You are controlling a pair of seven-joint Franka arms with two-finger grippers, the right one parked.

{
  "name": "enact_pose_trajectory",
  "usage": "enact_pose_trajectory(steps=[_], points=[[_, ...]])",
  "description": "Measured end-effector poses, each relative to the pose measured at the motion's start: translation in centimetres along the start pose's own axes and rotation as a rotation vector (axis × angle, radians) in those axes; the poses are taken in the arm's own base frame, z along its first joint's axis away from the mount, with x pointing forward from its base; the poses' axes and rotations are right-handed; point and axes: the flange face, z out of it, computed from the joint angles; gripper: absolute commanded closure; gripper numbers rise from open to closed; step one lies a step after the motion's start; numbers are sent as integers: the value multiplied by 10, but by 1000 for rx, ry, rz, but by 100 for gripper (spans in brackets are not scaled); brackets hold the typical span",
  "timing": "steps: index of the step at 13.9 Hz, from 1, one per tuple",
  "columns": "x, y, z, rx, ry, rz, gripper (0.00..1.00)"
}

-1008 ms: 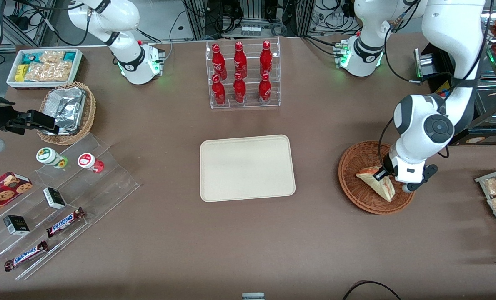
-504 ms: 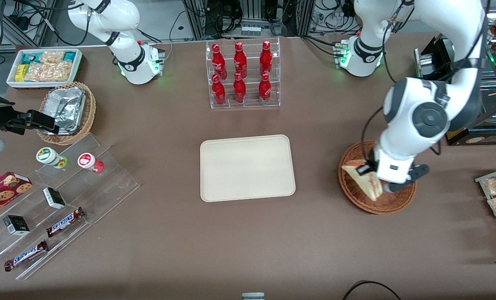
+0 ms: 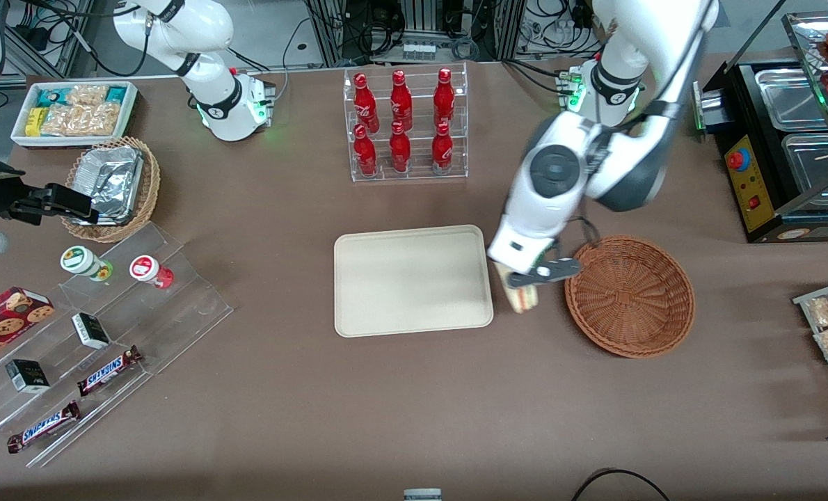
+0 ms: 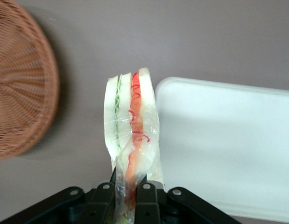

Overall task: Place sandwich from basket to tray
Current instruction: 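Carry the sandwich over the cream tray and lower it onto the tray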

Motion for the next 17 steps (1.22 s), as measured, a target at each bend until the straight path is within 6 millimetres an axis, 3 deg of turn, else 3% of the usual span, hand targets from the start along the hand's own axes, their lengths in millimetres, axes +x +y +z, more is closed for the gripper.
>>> enact_pose_trajectory(steps=[5, 9, 12, 17], points=[[-30, 69, 27, 4, -11, 105, 91], [-61, 127, 71, 10, -22, 171, 91], [-68, 148, 99, -13, -9, 192, 91], [-91, 168, 119, -15, -8, 226, 91]])
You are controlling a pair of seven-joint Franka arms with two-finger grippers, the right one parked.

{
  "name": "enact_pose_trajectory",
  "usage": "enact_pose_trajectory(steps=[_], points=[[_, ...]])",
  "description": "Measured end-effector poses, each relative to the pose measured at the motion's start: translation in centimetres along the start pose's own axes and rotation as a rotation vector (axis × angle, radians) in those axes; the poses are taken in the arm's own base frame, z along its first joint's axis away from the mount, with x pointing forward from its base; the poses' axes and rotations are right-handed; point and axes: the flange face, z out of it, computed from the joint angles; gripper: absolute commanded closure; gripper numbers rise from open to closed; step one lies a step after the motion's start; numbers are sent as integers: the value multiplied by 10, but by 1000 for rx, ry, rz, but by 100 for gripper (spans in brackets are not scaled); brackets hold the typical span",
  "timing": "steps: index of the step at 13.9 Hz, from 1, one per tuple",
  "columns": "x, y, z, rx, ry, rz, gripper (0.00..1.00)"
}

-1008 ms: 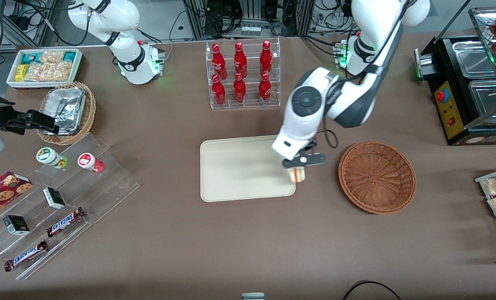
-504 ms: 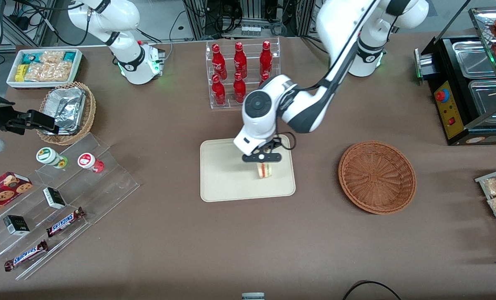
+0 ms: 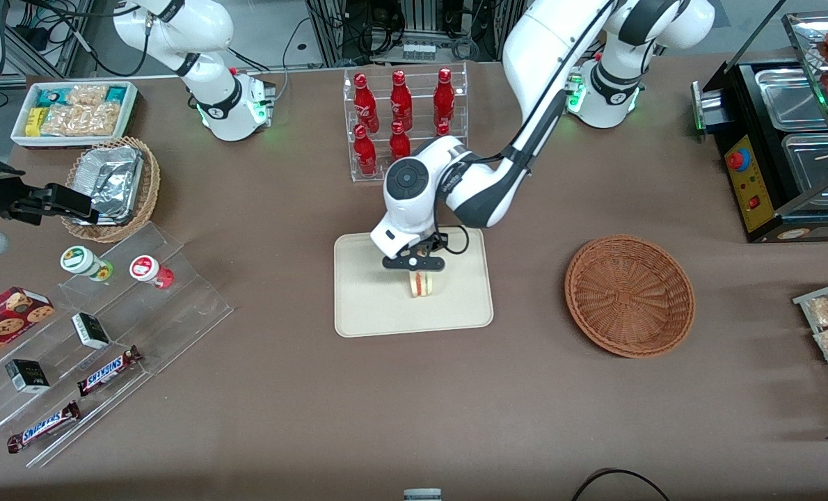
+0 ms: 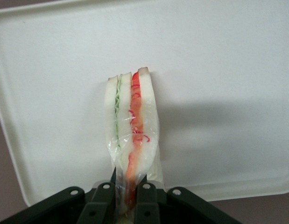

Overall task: Place sandwich from basket to tray
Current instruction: 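Carry the sandwich over the cream tray and lower it onto the tray, then open the left gripper to release the sandwich and rise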

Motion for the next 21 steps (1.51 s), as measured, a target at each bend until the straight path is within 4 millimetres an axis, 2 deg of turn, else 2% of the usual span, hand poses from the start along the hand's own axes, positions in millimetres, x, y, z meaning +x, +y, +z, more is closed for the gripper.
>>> enact_pose_trajectory(steps=[2, 3, 4, 5, 10, 13, 15, 17, 19, 21], points=[[-5, 6, 13, 2, -3, 2, 90], [-5, 6, 16, 3, -4, 2, 74], [-5, 6, 16, 2, -3, 2, 33], [-5, 7, 15, 1, -2, 2, 2], [-1, 5, 12, 3, 5, -1, 1], [4, 4, -9, 4, 11, -10, 1], [8, -3, -42, 5, 22, -22, 1], [17, -21, -86, 11, 32, -54, 1], [28, -56, -138, 24, 27, -104, 1], [39, -104, -190, 35, 19, -154, 1]])
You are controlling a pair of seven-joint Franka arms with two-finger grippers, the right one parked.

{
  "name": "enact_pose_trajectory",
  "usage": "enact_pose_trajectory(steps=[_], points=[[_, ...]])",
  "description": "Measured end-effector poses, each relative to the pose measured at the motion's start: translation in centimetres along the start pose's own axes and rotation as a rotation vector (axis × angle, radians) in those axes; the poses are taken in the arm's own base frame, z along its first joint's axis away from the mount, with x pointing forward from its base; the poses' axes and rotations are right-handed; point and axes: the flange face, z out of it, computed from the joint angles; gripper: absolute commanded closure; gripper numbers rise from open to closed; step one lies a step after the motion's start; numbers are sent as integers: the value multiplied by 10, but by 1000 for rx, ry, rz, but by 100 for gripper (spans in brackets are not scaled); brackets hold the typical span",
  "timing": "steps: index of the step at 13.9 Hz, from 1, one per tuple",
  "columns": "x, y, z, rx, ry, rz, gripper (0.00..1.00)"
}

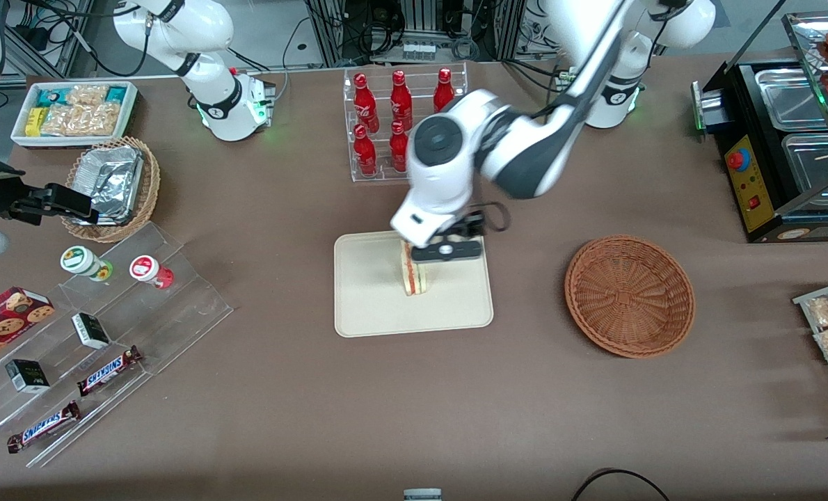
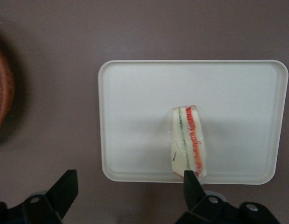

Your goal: Place sandwich from basket to tray

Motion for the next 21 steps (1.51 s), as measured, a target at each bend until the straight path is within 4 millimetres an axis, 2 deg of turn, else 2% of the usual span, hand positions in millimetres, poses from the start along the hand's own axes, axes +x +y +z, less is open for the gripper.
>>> enact_pose_trajectory(steps=[3, 5, 7, 10, 13, 16, 21], points=[[27, -75, -56, 5, -8, -9, 1], [41, -116, -78, 6, -12, -19, 1], [49, -153, -93, 16, -31, -12, 1], [61, -224, -113, 12, -36, 14, 1], [64, -290, -117, 9, -46, 43, 1], [64, -331, -118, -6, -55, 62, 1], [64, -357, -120, -14, -54, 69, 1]])
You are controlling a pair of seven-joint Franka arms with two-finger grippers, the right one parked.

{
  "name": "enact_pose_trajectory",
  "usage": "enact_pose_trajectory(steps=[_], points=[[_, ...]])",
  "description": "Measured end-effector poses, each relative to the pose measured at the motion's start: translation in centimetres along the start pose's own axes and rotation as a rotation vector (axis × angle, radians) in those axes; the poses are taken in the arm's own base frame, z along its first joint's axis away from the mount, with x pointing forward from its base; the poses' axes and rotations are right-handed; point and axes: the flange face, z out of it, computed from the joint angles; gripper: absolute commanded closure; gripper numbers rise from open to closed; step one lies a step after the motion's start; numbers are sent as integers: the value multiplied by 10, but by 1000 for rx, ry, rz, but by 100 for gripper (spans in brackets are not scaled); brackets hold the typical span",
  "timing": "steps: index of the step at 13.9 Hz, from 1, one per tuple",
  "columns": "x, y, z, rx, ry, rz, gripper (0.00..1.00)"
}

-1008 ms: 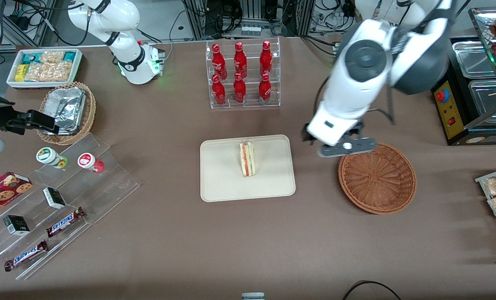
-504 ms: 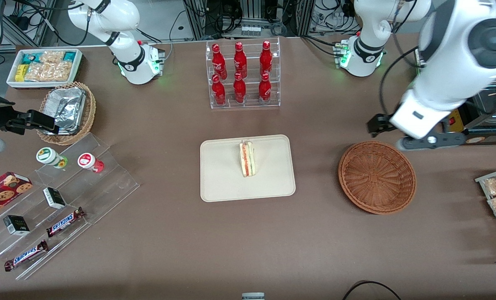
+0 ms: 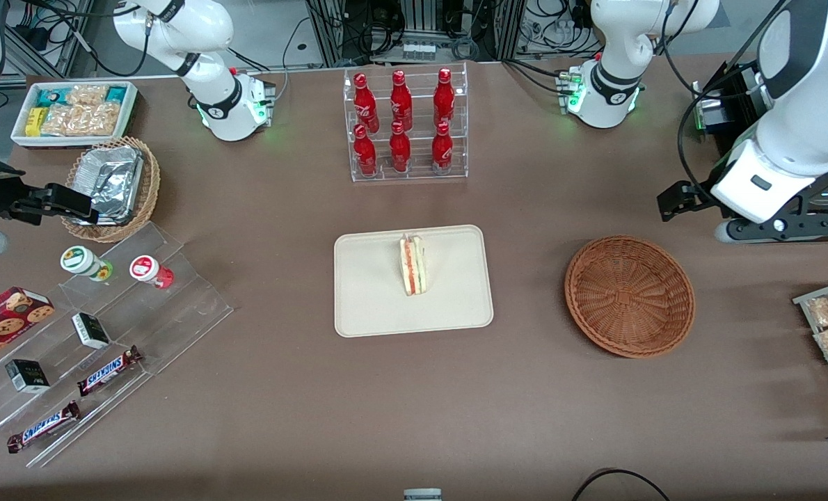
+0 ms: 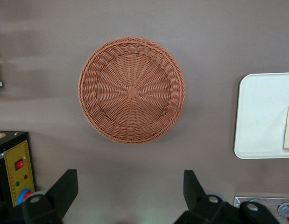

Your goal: Place sandwich from basket to tray

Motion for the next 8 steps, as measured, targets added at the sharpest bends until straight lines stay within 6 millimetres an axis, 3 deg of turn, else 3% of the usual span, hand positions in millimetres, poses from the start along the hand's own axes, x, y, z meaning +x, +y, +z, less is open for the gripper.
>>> enact_pose_trajectory(steps=[4, 8], points=[[-6, -24, -16, -6, 30, 14, 1], [-7, -33, -19, -8, 35, 35, 1]])
